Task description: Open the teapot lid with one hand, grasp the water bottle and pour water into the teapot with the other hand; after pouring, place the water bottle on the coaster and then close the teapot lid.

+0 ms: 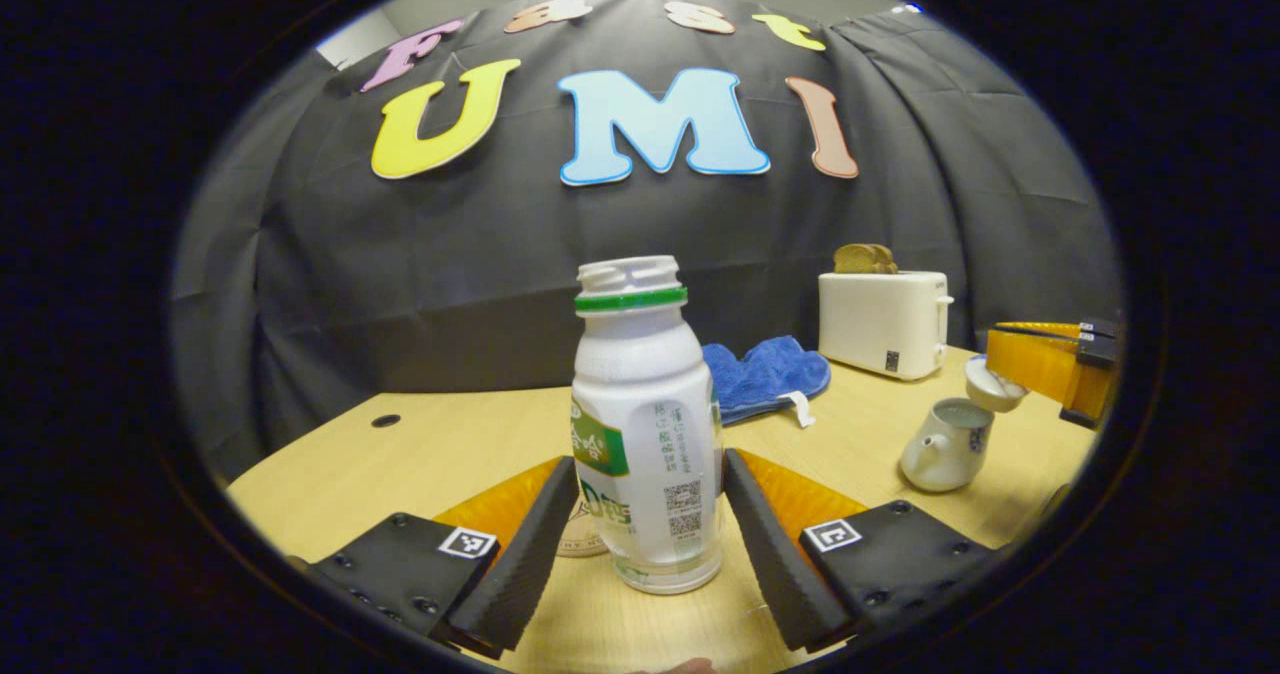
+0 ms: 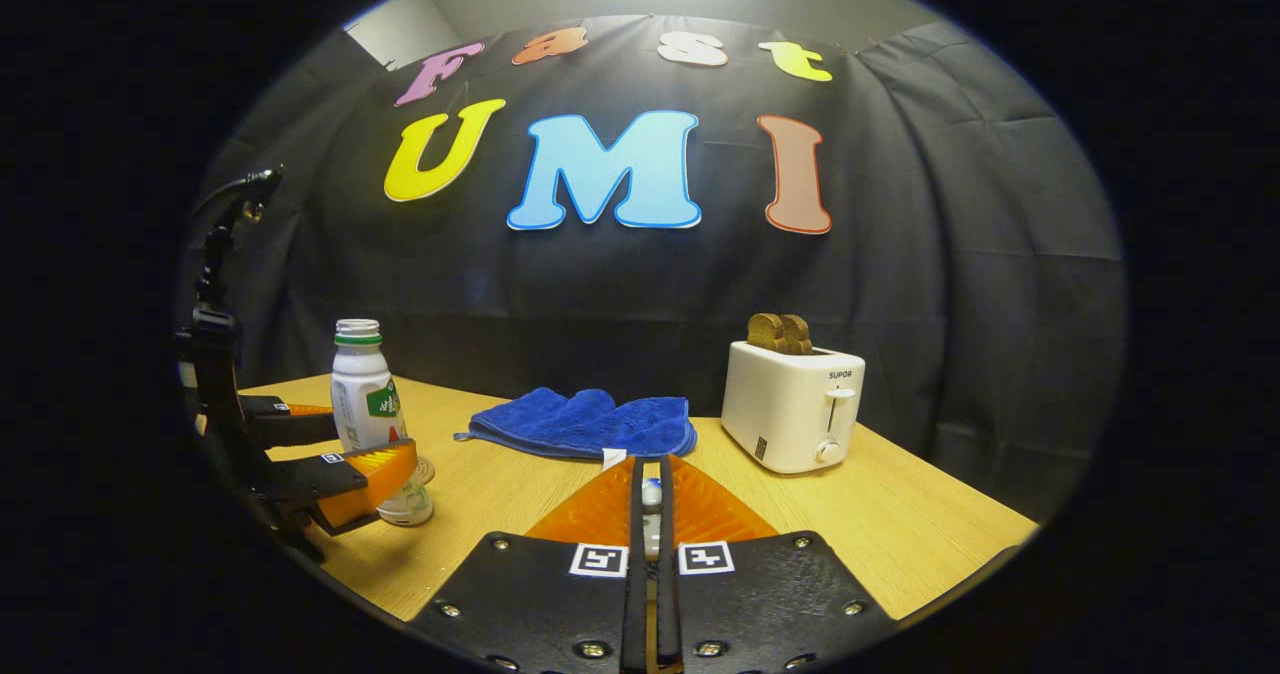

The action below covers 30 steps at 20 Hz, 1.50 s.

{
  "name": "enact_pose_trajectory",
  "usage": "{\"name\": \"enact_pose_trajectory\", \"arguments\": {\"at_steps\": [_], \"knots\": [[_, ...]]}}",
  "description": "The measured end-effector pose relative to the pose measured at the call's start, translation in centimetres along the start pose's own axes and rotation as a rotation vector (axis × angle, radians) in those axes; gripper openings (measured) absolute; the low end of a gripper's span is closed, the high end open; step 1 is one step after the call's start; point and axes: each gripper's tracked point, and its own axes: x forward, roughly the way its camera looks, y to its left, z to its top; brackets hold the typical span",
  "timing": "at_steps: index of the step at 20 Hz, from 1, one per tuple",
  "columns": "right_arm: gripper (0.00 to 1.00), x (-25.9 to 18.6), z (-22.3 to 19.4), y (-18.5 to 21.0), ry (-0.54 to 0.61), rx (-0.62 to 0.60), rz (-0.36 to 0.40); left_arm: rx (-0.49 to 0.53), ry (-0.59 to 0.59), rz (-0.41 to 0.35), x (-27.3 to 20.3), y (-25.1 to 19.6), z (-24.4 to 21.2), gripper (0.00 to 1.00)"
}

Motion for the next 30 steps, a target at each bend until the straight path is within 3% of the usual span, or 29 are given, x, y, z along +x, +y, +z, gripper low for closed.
{"name": "enact_pose_trajectory", "arguments": {"at_steps": [5, 8, 9, 10, 12, 13, 15, 16, 22, 28, 29, 30], "knots": [[0.04, -1.2, 0.8, 0.5, -0.022, -0.006, 0.026, -0.02, -0.003, -0.03, 0.2, -0.4, 0.1, 0.89], [0.04, -4.0, 1.1, 1.3, -0.035, -0.002, 0.057, -0.026, -0.025, -0.031, -0.5, 0.0, 0.9, 0.76], [0.04, -5.2, 1.1, 1.6, -0.038, 0.0, 0.066, -0.021, -0.039, -0.026, -0.8, 0.4, 1.4, 0.75], [0.04, -6.6, 0.9, 1.9, -0.037, 0.002, 0.078, -0.014, -0.052, -0.026, -1.1, 0.3, 1.8, 0.84], [0.04, -9.1, 0.7, 2.6, -0.033, 0.003, 0.101, 0.002, -0.058, -0.028, -1.5, 0.1, 2.1, 0.84], [0.04, -10.4, 0.8, 2.9, -0.038, -0.002, 0.11, 0.009, -0.055, -0.034, -1.6, -0.1, 2.2, 0.74], [0.04, -12.7, 1.1, 3.4, -0.051, -0.01, 0.123, 0.03, -0.046, -0.046, -1.8, -0.6, 2.1, 0.84], [0.04, -13.9, 1.0, 3.8, -0.057, -0.008, 0.133, 0.048, -0.042, -0.05, -1.7, -1.0, 2.0, 0.75], [0.04, -18.7, 0.8, 4.1, -0.076, 0.019, 0.145, 0.251, -0.037, -0.06, -0.3, -3.0, 2.7, 0.84], [0.04, -20.1, 0.5, 2.2, -0.071, 0.075, 0.118, 0.53, -0.006, -0.051, 1.7, -4.4, 2.4, 0.84], [0.04, -20.3, 0.5, 1.9, -0.073, 0.08, 0.111, 0.568, 0.0, -0.052, 2.0, -4.8, 2.2, 0.84], [0.04, -20.3, 0.4, 1.5, -0.073, 0.083, 0.105, 0.606, 0.003, -0.052, 2.2, -5.1, 2.0, 0.75]]}}
